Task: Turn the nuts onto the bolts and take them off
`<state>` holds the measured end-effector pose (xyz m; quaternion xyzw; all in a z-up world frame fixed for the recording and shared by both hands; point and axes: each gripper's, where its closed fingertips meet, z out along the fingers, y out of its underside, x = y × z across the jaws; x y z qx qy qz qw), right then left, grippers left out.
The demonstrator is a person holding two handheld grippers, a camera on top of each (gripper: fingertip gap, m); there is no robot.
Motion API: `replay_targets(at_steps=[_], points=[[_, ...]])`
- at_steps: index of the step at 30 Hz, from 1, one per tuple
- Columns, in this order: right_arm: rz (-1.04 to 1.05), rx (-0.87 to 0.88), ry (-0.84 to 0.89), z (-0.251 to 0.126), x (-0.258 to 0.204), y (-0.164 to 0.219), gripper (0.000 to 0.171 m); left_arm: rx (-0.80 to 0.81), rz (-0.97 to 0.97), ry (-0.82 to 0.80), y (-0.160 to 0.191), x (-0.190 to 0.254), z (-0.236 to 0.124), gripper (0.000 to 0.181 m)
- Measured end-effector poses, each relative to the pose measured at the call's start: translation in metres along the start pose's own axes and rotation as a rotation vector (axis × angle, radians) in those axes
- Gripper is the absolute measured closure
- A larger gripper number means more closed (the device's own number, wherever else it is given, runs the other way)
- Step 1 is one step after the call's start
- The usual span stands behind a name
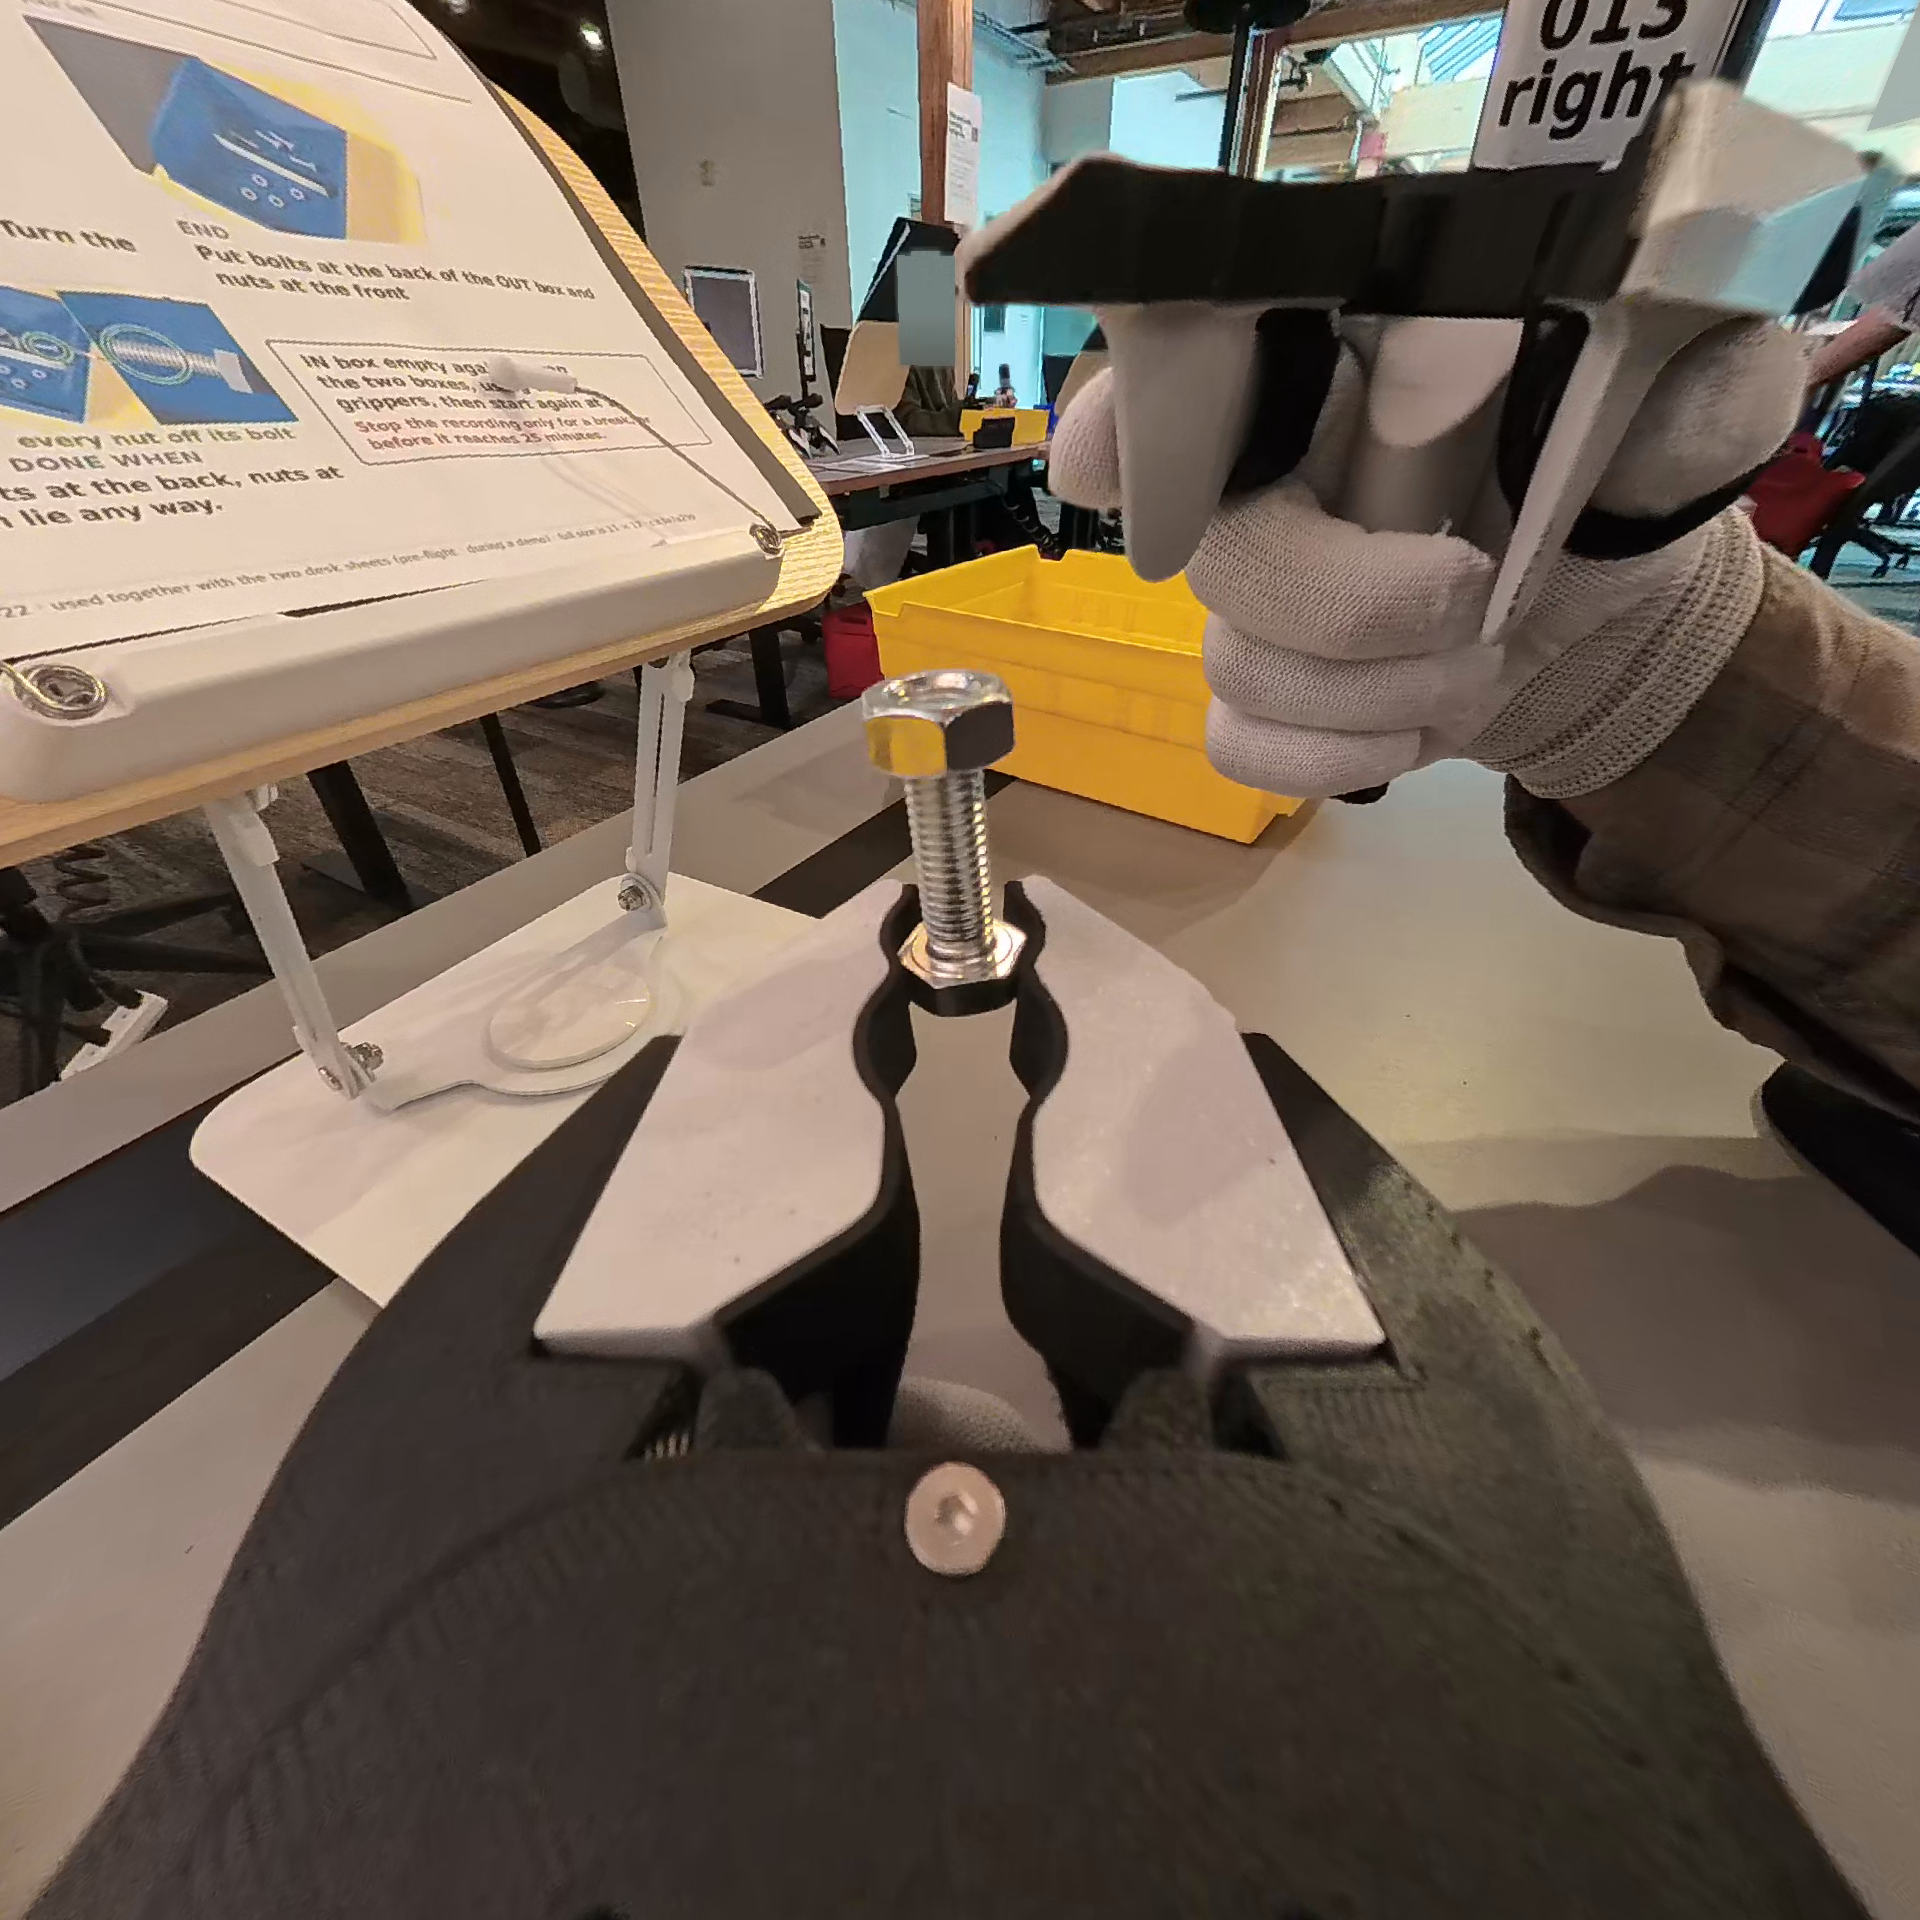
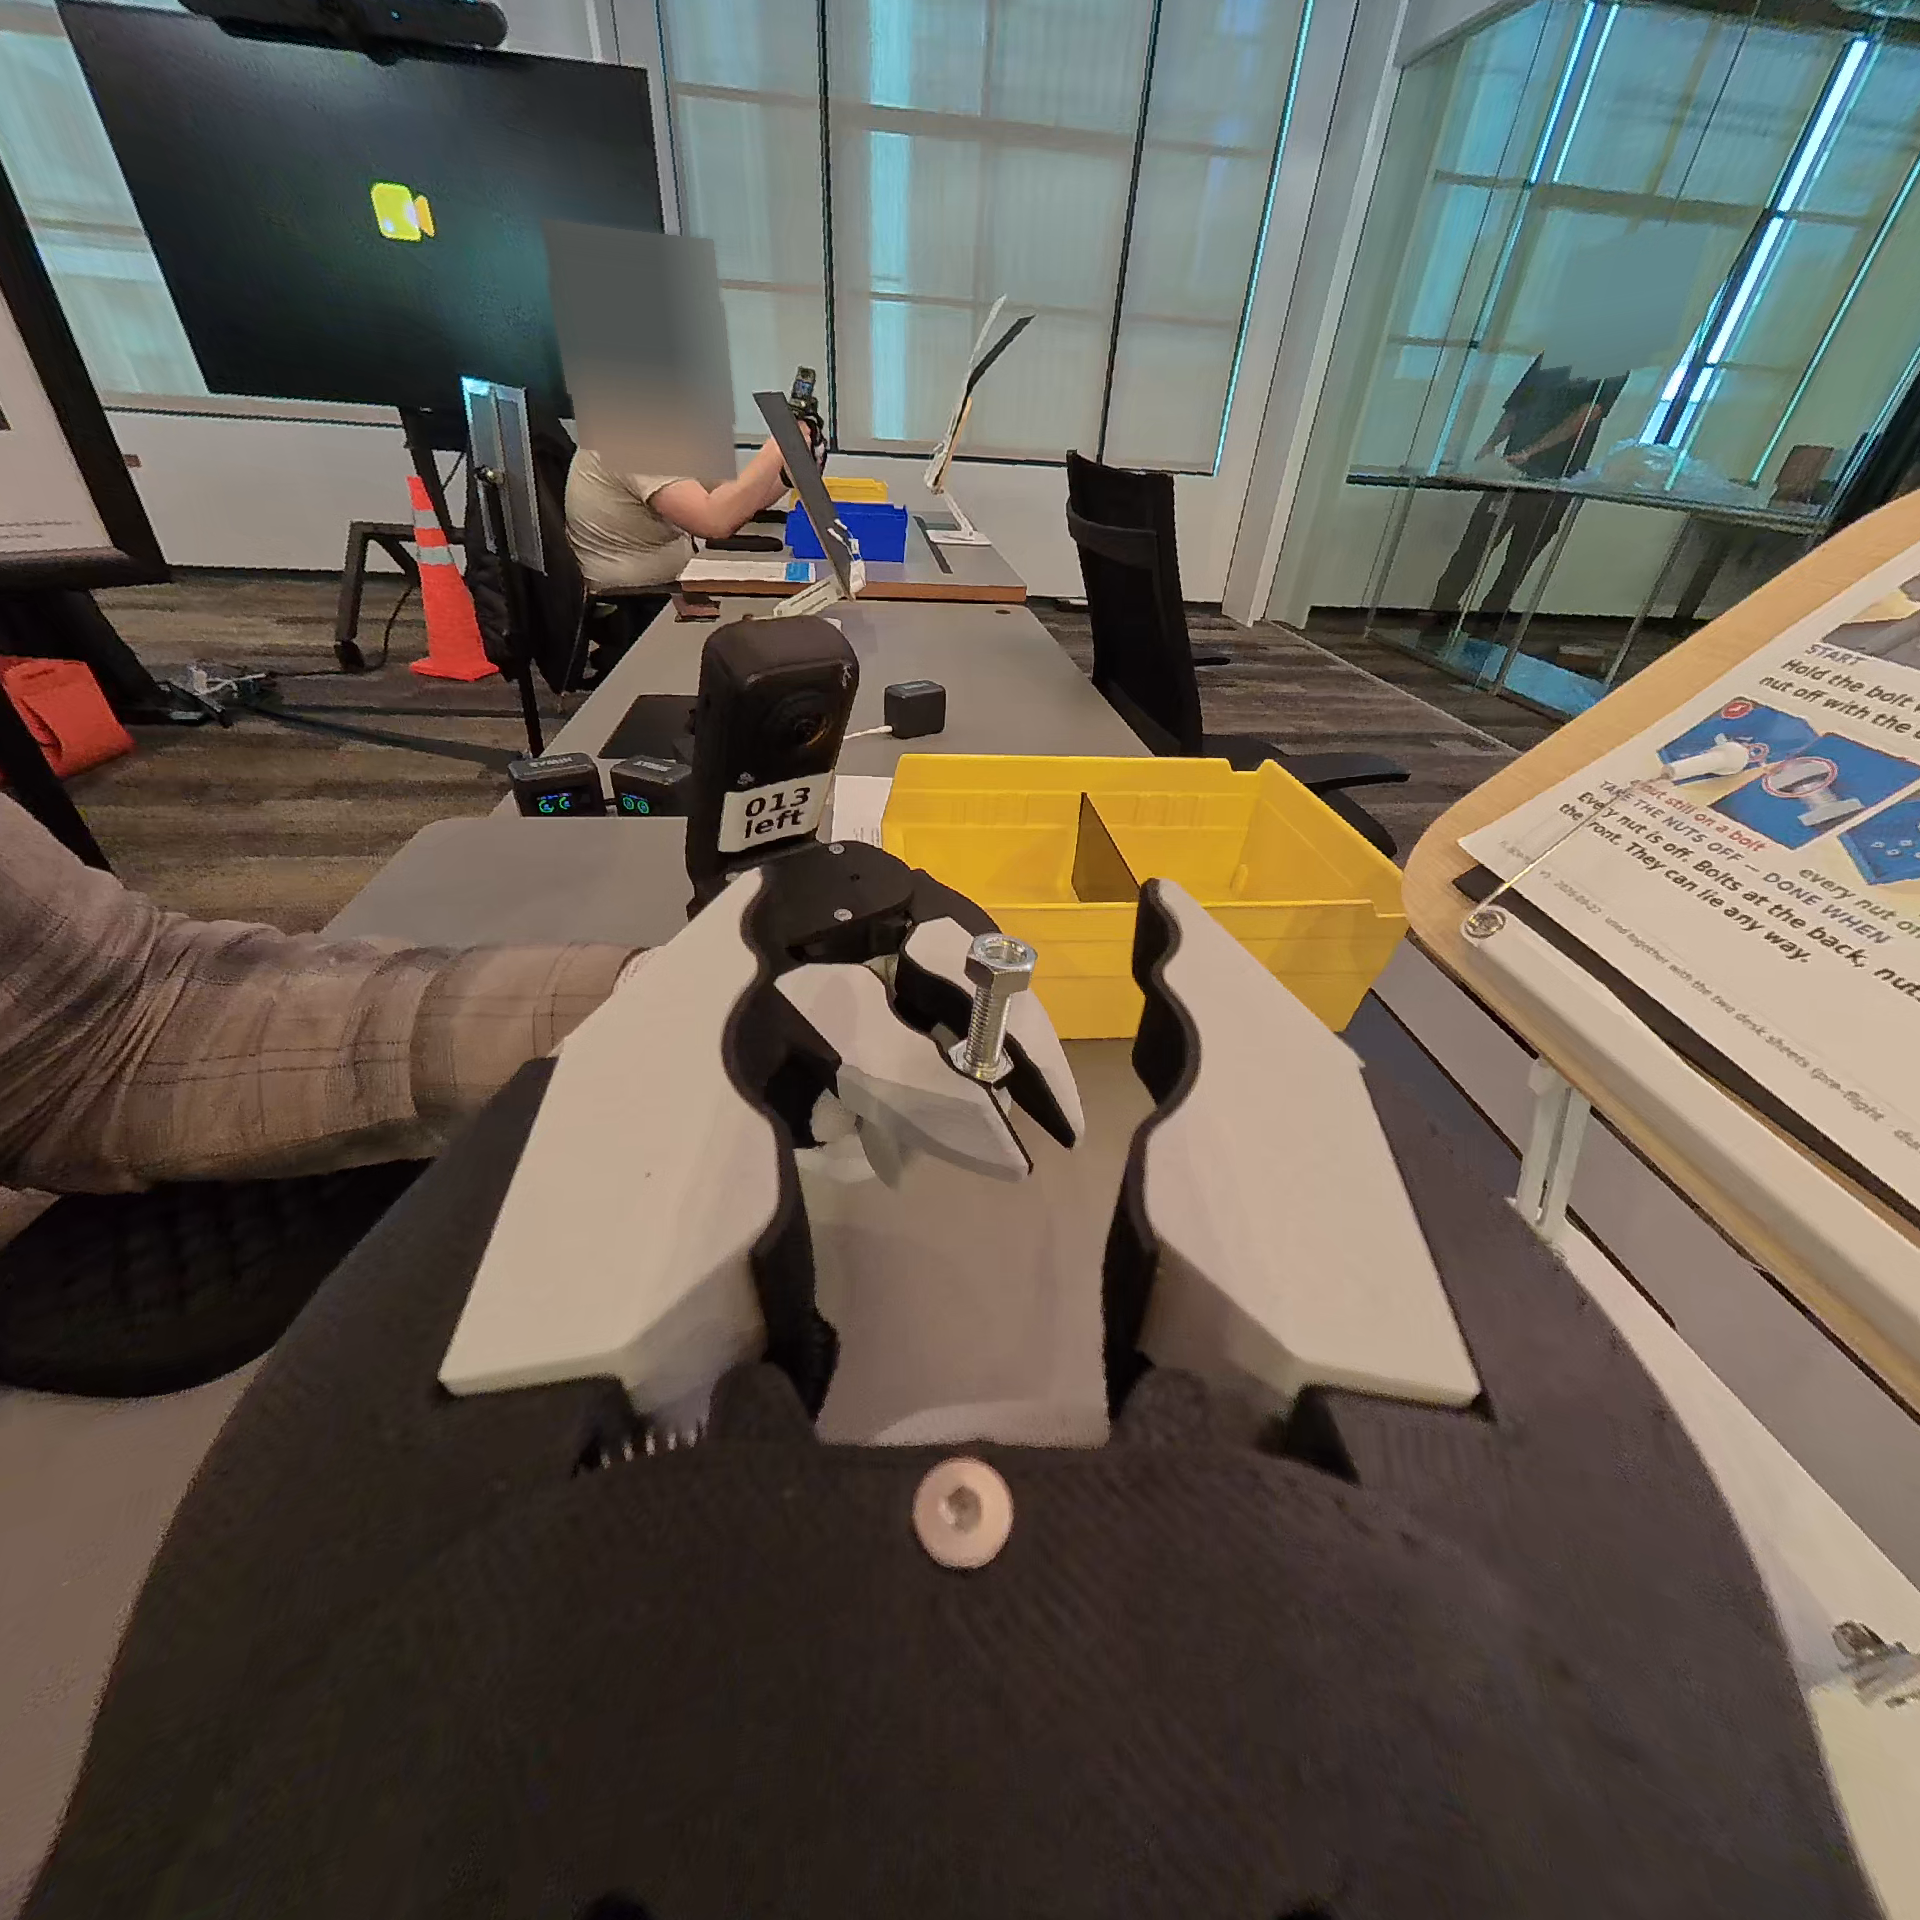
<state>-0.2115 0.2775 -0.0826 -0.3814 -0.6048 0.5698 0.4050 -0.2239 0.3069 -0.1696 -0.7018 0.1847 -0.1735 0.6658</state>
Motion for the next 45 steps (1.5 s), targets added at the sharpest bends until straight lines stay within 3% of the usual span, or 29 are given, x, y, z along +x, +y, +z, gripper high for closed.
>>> replay_targets(at_steps=[16, 20, 28, 45], points=[[0.058, -0.029, 0.049, -0.011, 0.029, 0.034, 0.113, 0.022, 0.021, -0.016, -0.009, -0.003, -0.006, 0.167], [0.04, -0.027, 0.024, 0.004, 0.02, 0.034, 0.12, 0.017, 0.029, -0.013, -0.008, -0.001, -0.005, 0.167], [0.03, -0.055, -0.072, 0.031, -0.009, 0.038, 0.112, -0.016, 0.051, -0.007, -0.003, 0.003, 0.0, 0.166], [0.008, -0.057, -0.103, 0.023, -0.015, 0.034, 0.114, -0.01, 0.033, -0.02, -0.003, -0.002, -0.003, 0.166]])
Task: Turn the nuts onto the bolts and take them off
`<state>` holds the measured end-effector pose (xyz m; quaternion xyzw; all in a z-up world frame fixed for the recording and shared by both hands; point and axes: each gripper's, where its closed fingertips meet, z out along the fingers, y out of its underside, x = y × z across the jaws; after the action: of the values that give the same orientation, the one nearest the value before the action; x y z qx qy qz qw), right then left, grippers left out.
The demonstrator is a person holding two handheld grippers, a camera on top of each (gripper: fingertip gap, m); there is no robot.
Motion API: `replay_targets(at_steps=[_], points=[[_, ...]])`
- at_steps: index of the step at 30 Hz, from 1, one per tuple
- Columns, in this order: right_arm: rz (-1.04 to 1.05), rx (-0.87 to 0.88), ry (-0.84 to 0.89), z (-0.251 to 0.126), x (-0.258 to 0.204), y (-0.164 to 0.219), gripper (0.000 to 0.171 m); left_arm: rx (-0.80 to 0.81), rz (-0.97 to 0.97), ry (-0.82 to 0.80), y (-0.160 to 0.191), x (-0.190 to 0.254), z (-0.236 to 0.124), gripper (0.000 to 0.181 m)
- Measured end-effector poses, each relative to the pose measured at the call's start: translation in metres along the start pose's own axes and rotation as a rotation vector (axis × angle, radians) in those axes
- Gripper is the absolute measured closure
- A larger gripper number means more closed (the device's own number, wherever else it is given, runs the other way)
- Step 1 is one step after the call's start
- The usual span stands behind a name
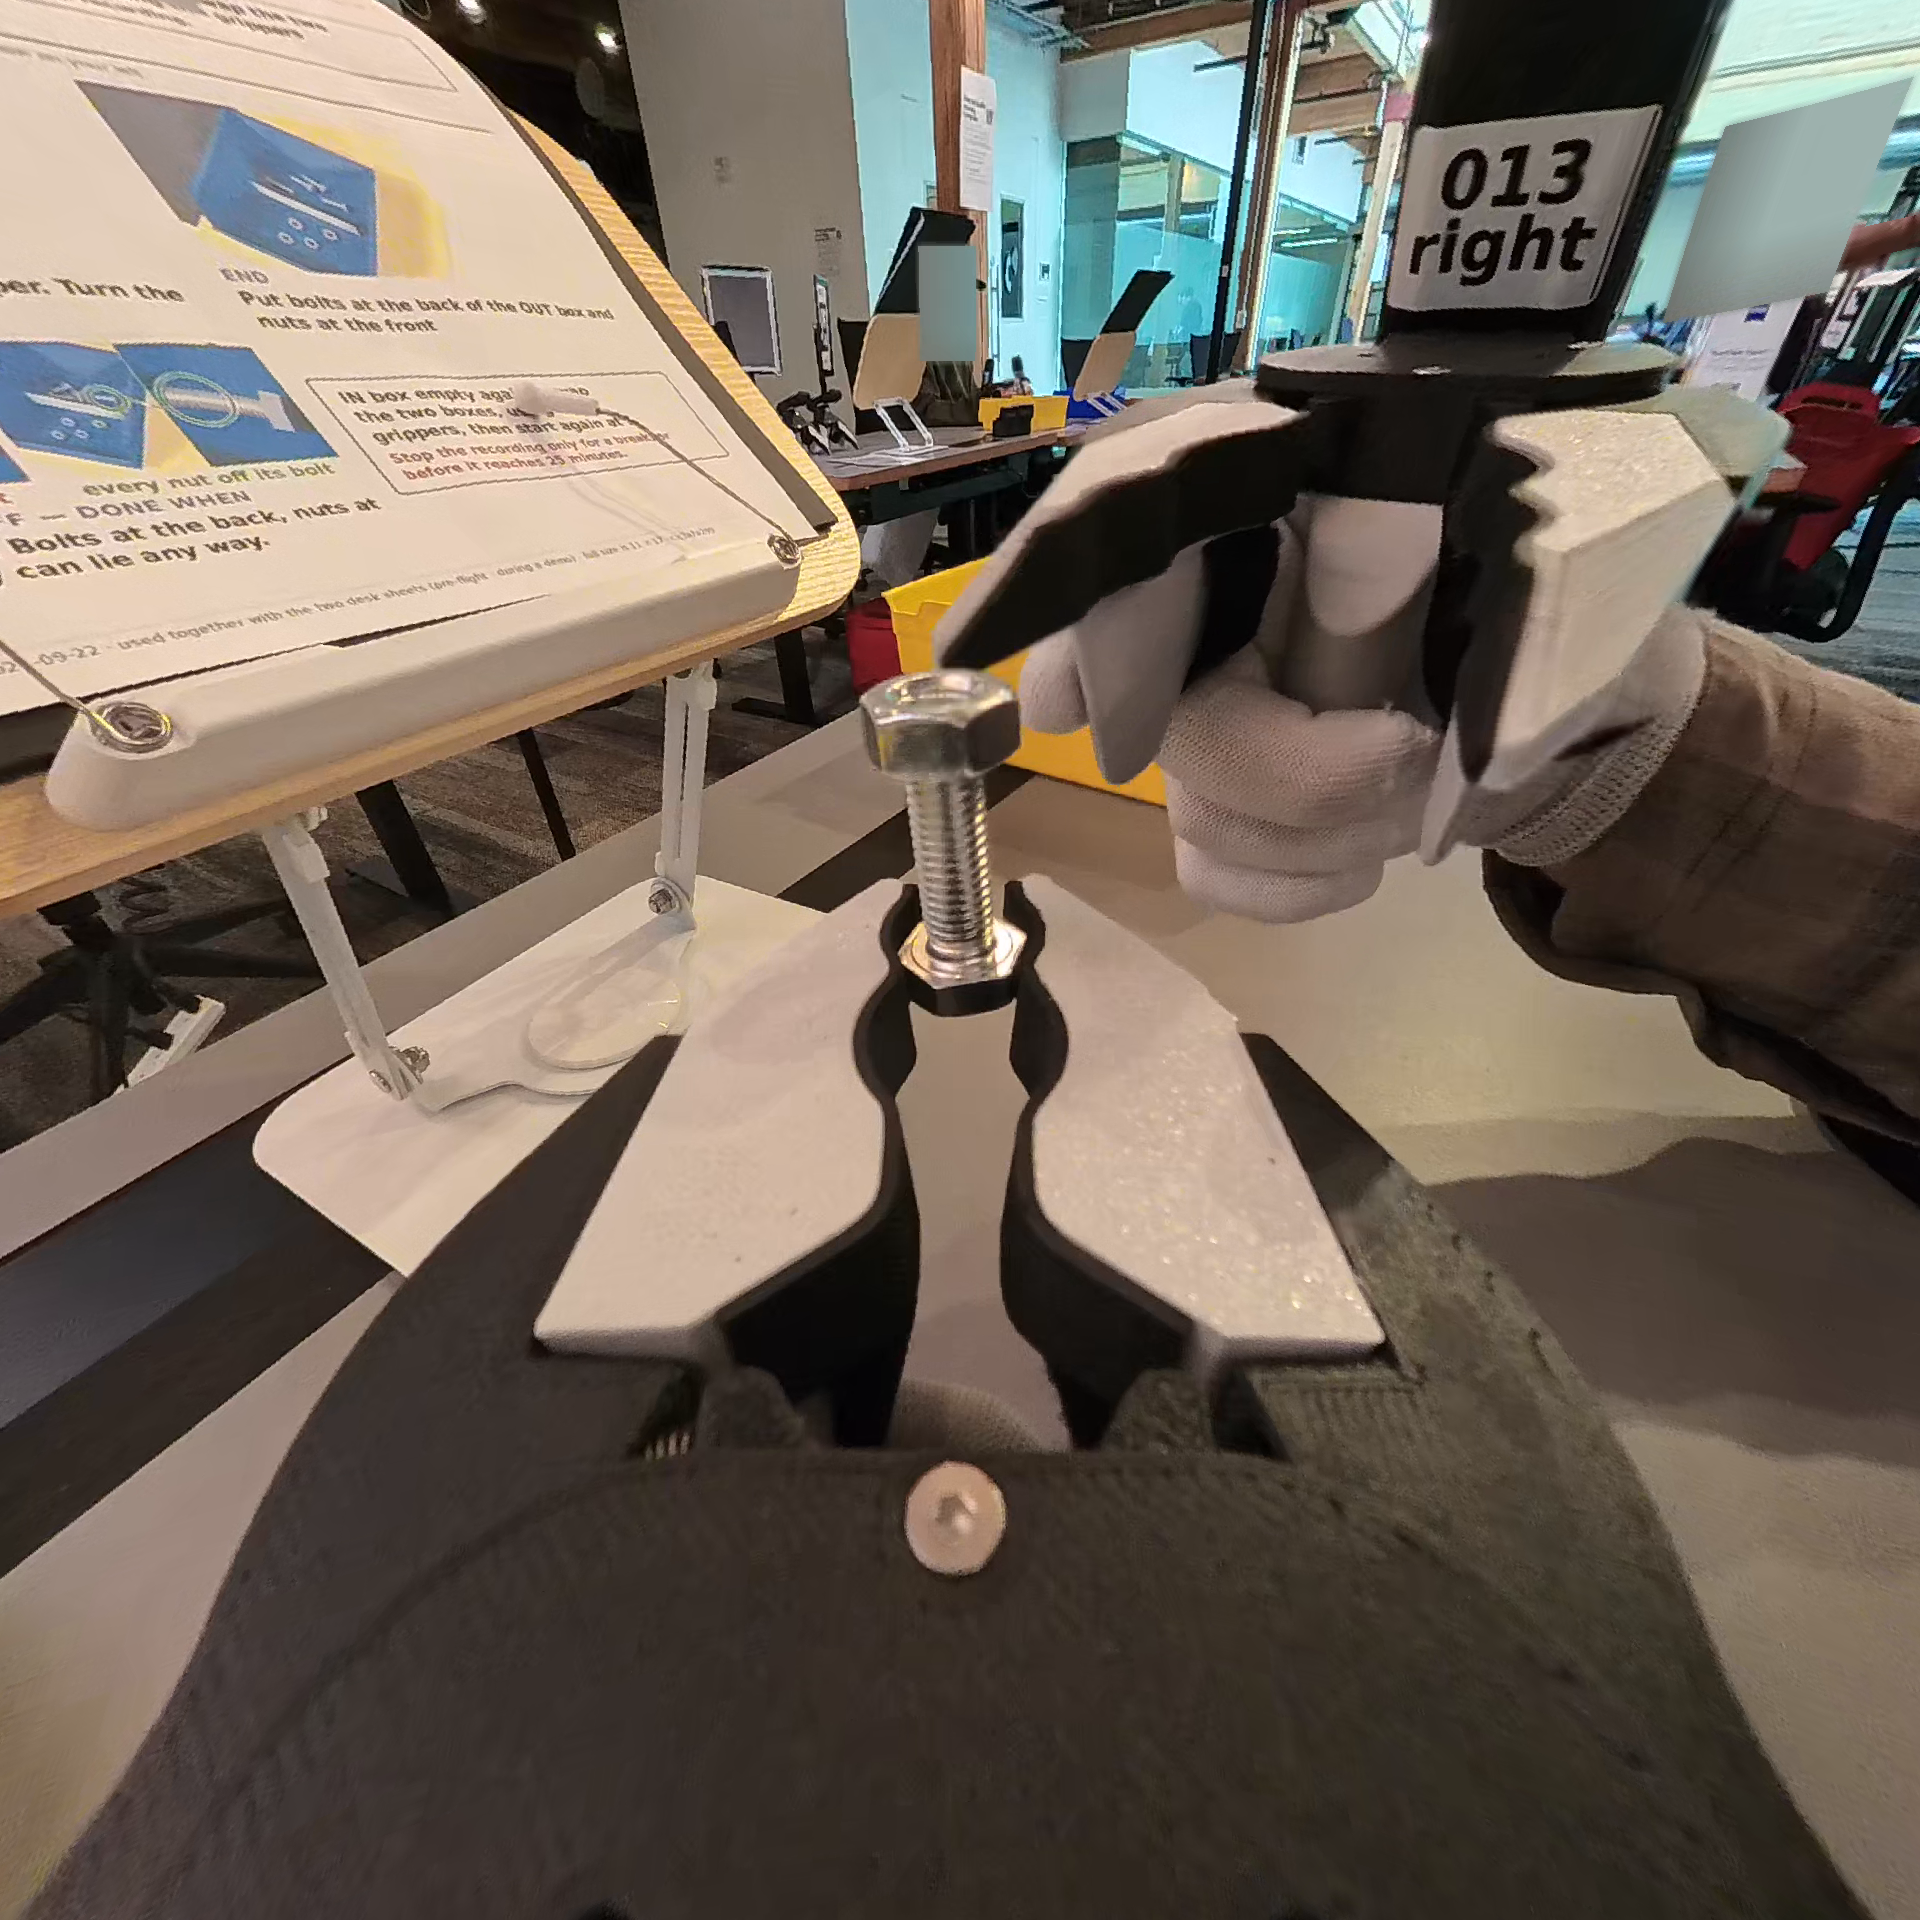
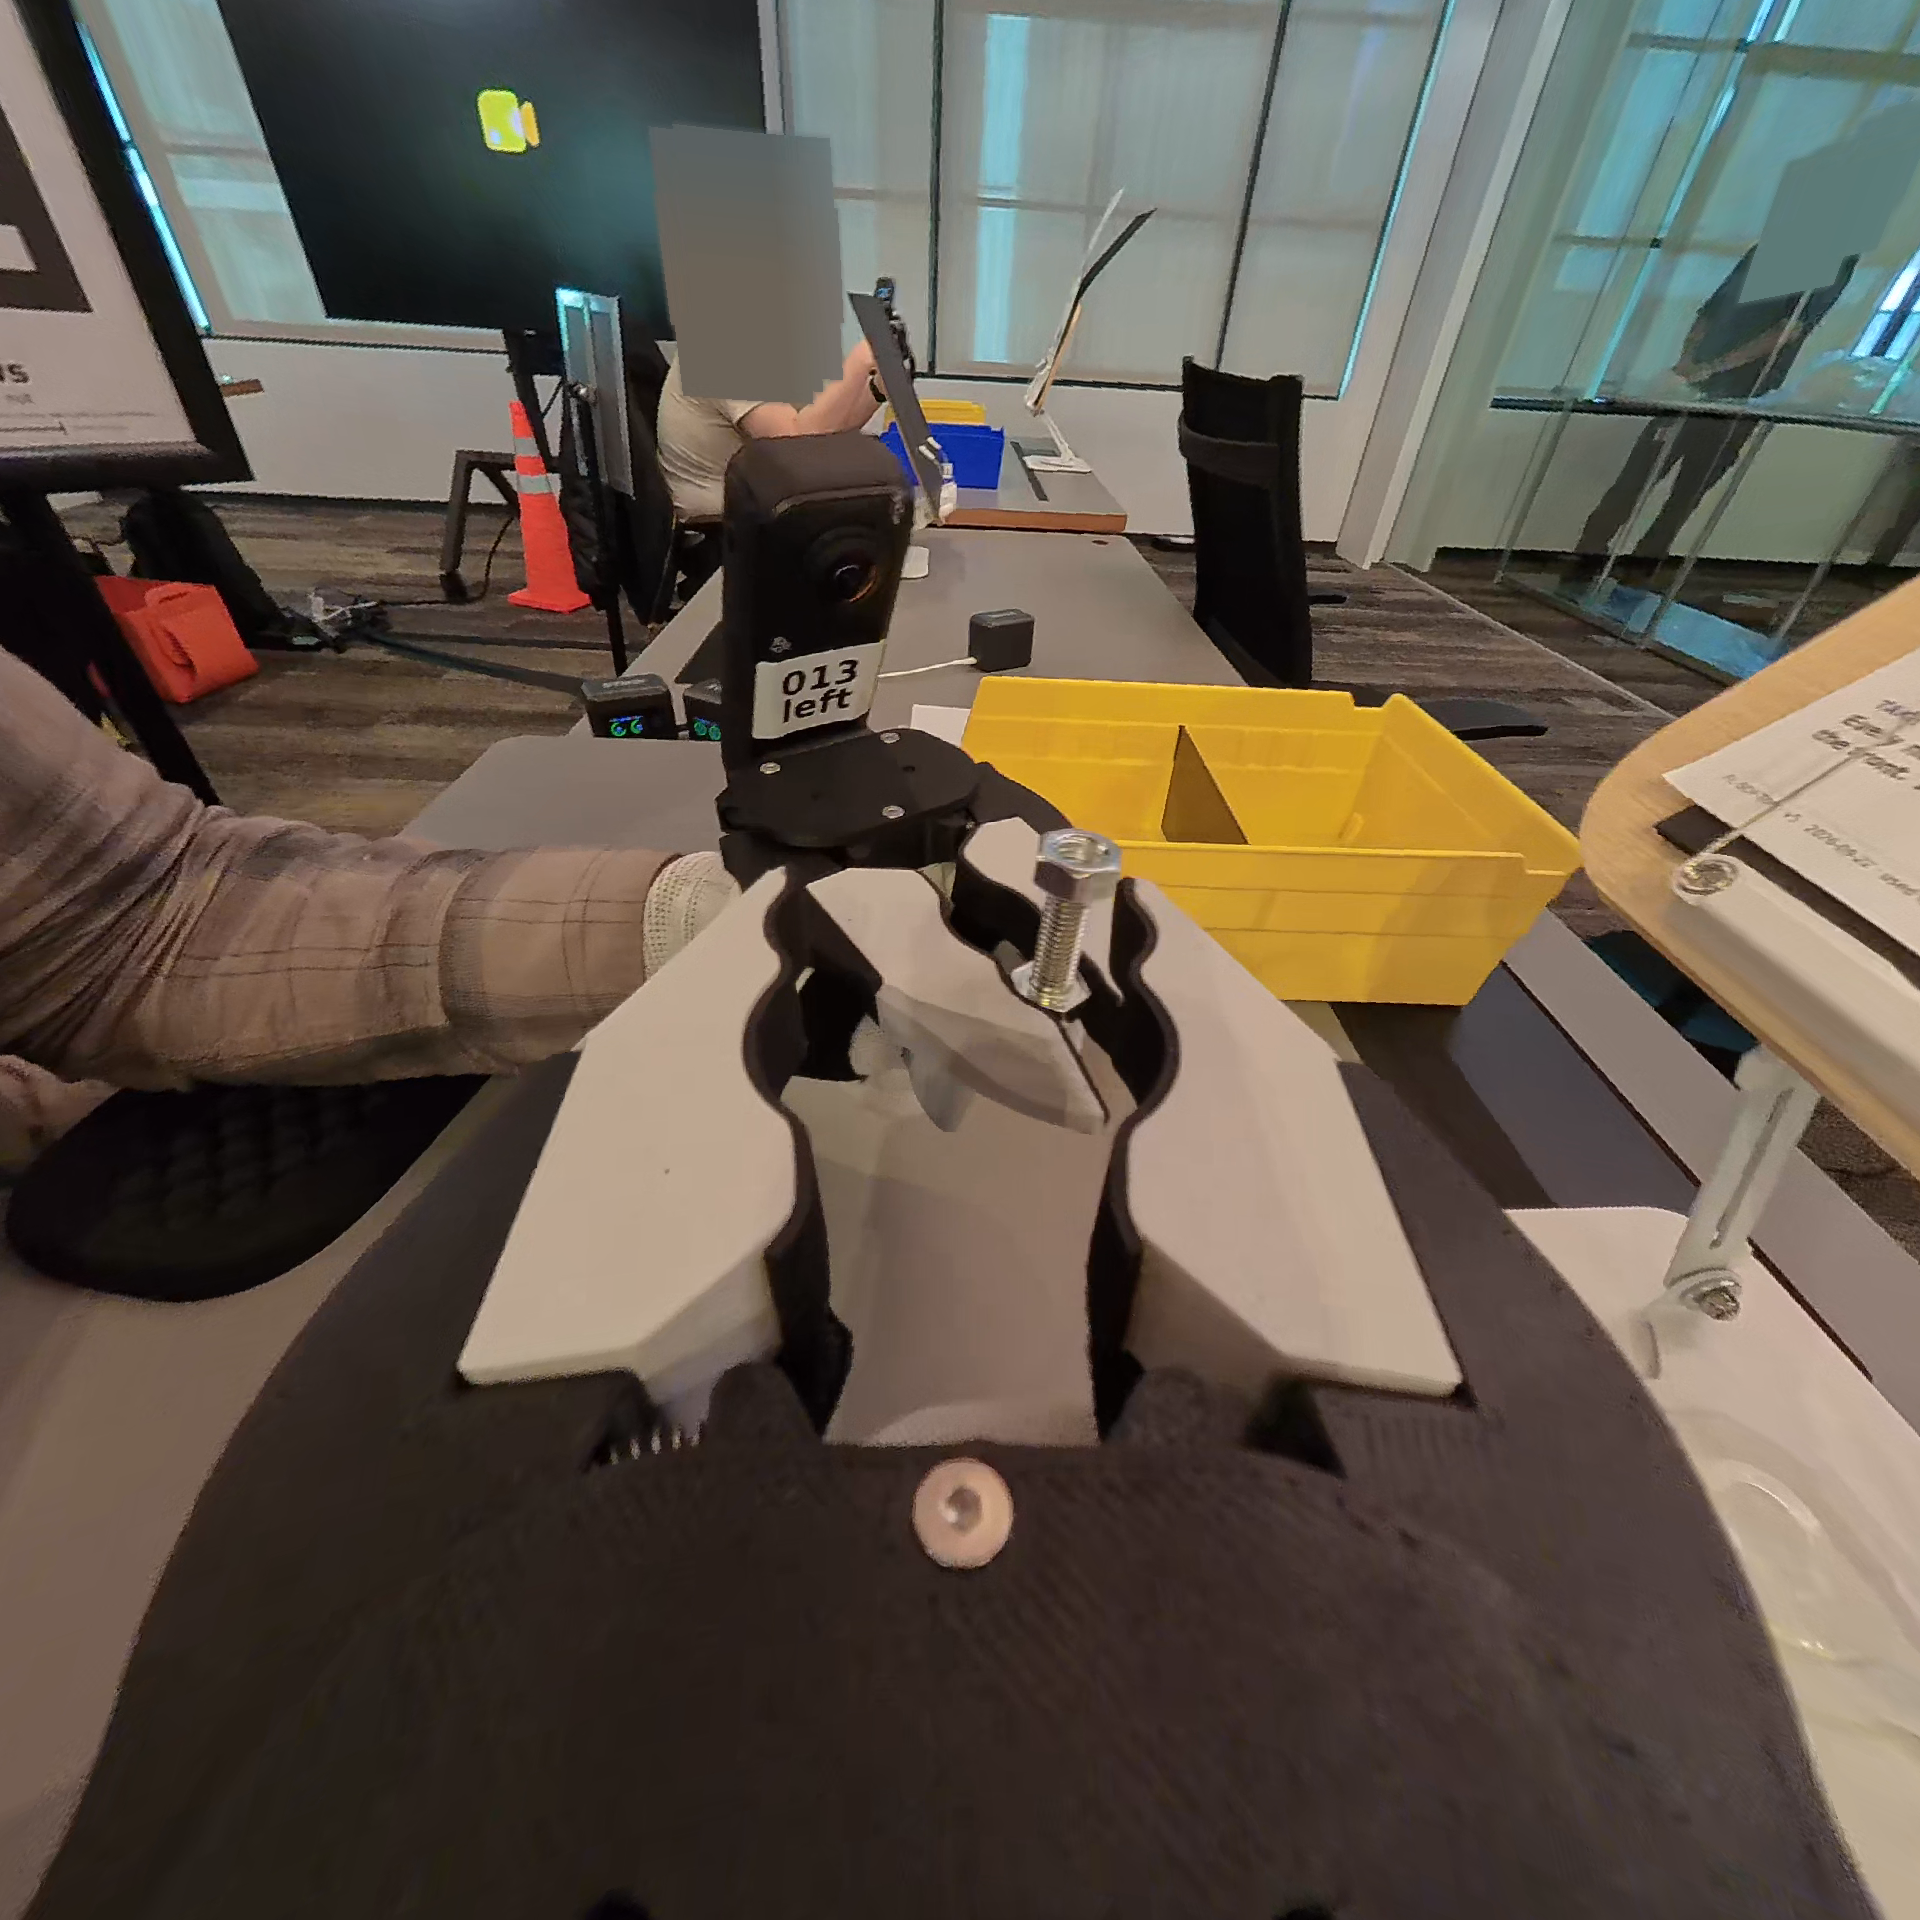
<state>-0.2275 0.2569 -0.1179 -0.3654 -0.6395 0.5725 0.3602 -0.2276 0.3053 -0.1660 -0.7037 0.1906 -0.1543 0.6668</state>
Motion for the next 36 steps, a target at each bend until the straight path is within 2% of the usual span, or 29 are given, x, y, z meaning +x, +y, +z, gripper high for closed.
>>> replay_targets(at_steps=[6, 11, 13, 18, 22, 25, 28, 30, 32, 35, 36], points=[[-0.001, 0.0, -0.011, 0.001, -0.003, -0.002, 0.107, -0.003, 0.004, 0.0, 0.0, 0.001, 0.0, 0.166], [-0.031, -0.015, -0.086, 0.002, -0.019, 0.0, 0.115, -0.006, -0.001, -0.001, 0.001, 0.0, 0.0, 0.166], [-0.027, -0.004, -0.058, 0.0, -0.013, -0.002, 0.116, -0.006, 0.001, -0.001, 0.001, 0.0, 0.0, 0.166], [0.005, 0.001, -0.002, 0.002, -0.002, -0.002, 0.092, -0.006, 0.003, 0.001, 0.0, 0.001, 0.0, 0.166], [-0.024, -0.015, -0.053, 0.004, -0.015, -0.001, 0.097, -0.01, 0.003, -0.001, 0.001, 0.0, 0.0, 0.166], [-0.034, -0.01, -0.086, 0.0, -0.02, -0.002, 0.111, -0.007, 0.0, -0.003, 0.0, -0.001, -0.001, 0.167], [-0.015, 0.015, -0.054, -0.002, -0.012, -0.006, 0.107, -0.007, 0.001, -0.001, 0.0, 0.0, 0.0, 0.166], [-0.007, 0.017, -0.024, -0.001, -0.007, -0.005, 0.096, -0.008, 0.002, 0.003, 0.0, 0.001, 0.0, 0.166], [-0.002, -0.006, -0.031, 0.002, -0.008, -0.001, 0.091, -0.012, 0.005, 0.003, 0.001, 0.002, 0.001, 0.166], [-0.023, -0.018, -0.065, 0.004, -0.016, 0.001, 0.097, -0.019, 0.004, -0.003, 0.002, 0.0, 0.0, 0.166], [-0.029, -0.021, -0.09, 0.003, -0.02, 0.002, 0.105, -0.023, 0.001, -0.01, 0.003, -0.001, 0.0, 0.166]])
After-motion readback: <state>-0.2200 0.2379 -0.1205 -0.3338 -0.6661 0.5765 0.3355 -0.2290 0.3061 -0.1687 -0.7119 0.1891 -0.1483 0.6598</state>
